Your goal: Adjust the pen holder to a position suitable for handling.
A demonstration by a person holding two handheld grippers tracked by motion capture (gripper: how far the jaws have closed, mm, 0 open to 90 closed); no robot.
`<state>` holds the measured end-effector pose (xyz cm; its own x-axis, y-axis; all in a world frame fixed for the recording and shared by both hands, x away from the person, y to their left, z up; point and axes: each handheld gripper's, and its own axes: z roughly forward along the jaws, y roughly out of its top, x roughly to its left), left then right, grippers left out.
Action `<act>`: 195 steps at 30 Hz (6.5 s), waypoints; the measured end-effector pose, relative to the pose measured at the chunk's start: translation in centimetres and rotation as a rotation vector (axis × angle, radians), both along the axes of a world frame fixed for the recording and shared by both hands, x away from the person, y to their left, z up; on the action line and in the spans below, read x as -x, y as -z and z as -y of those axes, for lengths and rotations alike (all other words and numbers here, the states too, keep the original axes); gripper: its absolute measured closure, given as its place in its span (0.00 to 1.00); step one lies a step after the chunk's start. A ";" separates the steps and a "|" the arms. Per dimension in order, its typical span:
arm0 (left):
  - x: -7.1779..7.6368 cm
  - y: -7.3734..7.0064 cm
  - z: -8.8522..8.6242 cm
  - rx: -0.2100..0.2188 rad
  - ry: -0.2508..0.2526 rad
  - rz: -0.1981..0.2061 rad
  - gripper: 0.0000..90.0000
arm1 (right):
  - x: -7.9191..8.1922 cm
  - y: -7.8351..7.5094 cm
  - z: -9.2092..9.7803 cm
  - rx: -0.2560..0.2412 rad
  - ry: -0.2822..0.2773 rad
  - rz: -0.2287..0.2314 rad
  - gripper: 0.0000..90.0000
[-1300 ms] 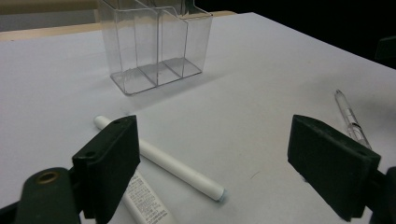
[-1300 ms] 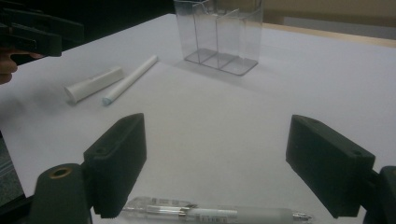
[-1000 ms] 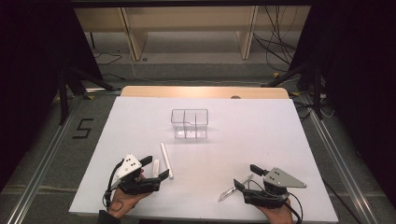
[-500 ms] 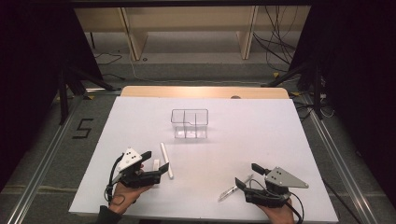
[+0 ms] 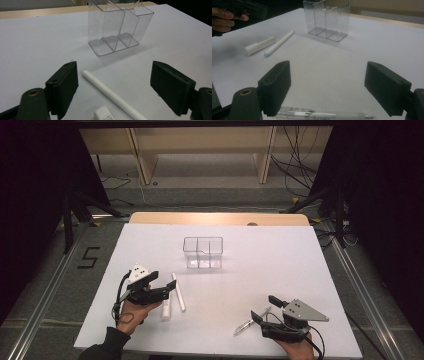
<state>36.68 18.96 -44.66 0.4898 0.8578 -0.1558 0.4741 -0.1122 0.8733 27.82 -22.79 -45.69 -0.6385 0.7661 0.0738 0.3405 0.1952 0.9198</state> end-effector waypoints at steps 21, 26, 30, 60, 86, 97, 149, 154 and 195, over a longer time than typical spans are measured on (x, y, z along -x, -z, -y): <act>-5.7 -0.2 0.3 -0.003 -0.097 -0.044 0.89 | 0.0 0.1 0.0 -0.001 0.000 0.003 0.25; -7.1 0.0 0.8 -0.023 -0.097 -0.064 0.99 | 0.0 0.1 0.0 -0.002 0.000 0.004 0.25; -7.9 0.0 1.2 -0.031 -0.094 -0.075 0.99 | 0.0 0.1 0.0 -0.002 -0.001 0.005 0.25; -12.0 0.9 3.1 -0.016 -0.130 -0.125 0.99 | 0.0 0.1 -0.1 -0.006 -0.010 0.005 0.25; -12.2 0.7 5.7 -0.002 -0.118 -0.142 0.99 | 0.0 0.1 -0.1 0.001 -0.009 0.003 0.25; -12.4 0.6 7.5 -0.001 -0.105 -0.141 0.99 | 0.0 0.1 -0.1 0.004 -0.012 0.006 0.25; -10.2 -1.0 6.8 0.031 -0.090 -0.128 0.59 | -0.2 -0.2 1.2 -0.017 0.042 0.014 0.25; -8.7 -1.6 6.6 0.029 -0.051 -0.134 0.48 | -0.1 -0.2 1.1 -0.013 0.039 0.015 0.25; -1.6 -2.5 9.4 -0.030 0.222 -0.178 0.21 | -0.5 0.2 1.9 -0.012 0.079 0.013 0.25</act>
